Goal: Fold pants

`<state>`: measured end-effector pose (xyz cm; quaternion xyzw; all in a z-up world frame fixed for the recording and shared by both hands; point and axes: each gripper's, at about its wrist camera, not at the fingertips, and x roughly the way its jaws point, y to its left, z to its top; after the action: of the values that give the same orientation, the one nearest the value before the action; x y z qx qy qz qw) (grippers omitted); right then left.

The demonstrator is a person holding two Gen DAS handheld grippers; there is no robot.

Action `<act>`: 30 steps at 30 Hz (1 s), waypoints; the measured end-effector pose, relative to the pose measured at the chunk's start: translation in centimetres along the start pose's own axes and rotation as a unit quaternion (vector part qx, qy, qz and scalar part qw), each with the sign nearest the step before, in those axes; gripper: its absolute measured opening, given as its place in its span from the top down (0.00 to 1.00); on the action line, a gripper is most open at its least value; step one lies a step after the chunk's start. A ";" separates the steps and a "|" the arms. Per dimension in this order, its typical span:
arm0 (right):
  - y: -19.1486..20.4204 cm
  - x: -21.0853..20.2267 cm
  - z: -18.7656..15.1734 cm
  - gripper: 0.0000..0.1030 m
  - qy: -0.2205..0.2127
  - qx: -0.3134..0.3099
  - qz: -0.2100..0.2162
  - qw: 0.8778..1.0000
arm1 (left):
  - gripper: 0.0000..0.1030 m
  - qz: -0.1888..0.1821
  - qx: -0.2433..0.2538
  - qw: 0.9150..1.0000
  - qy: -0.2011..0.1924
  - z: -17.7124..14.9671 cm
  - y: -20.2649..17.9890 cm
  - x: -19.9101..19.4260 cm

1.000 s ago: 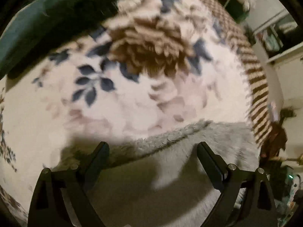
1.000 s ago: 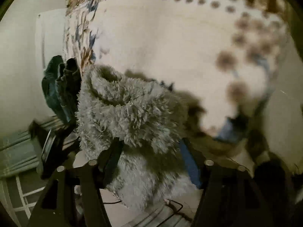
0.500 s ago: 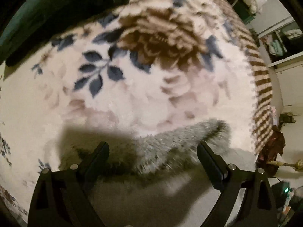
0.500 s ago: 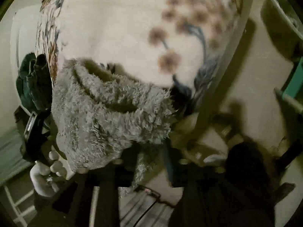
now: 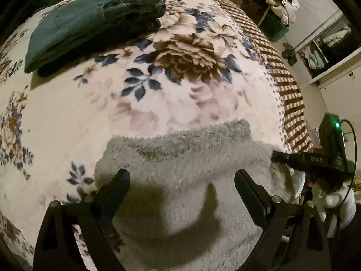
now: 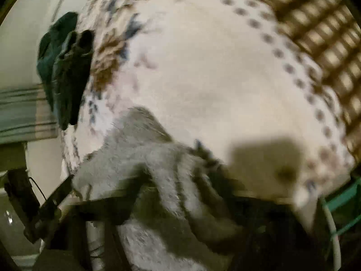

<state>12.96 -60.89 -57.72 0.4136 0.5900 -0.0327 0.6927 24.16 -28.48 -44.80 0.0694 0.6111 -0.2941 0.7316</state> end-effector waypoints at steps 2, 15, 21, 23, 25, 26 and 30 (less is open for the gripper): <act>2.1 -1.5 -0.3 0.78 -0.034 -0.049 -0.022 0.998 | 0.08 -0.001 -0.012 1.000 -0.010 -0.4 0.4 -1.0; 2.2 -3.0 0.4 0.47 -0.064 -0.011 -0.032 0.997 | 0.08 0.008 -0.107 0.994 0.000 -2.4 4.4 -0.9; -3.3 -5.9 -7.6 0.47 -0.073 0.135 0.012 0.988 | 0.08 0.029 0.021 0.999 -0.008 0.7 -2.2 -1.0; -4.7 -4.4 -9.6 0.47 -0.048 0.175 0.039 0.983 | 0.08 0.030 0.082 0.996 0.013 2.1 -5.5 0.9; -5.5 -2.4 -11.1 0.47 -0.029 0.203 0.059 0.977 | 0.08 0.045 0.133 0.990 0.029 3.3 -8.4 3.5; -5.7 -1.5 -11.6 0.47 -0.023 0.213 0.068 0.974 | 0.08 0.045 0.157 0.985 0.050 4.0 -10.0 5.4; -6.0 0.7 -12.3 0.60 -0.041 0.229 0.114 0.966 | 0.08 0.067 0.184 0.974 0.112 5.2 -11.6 11.0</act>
<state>0.27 -56.96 -61.07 0.6236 0.4874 -0.1046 0.6022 23.51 -44.16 -50.85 0.2765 0.6182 -0.3421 0.6514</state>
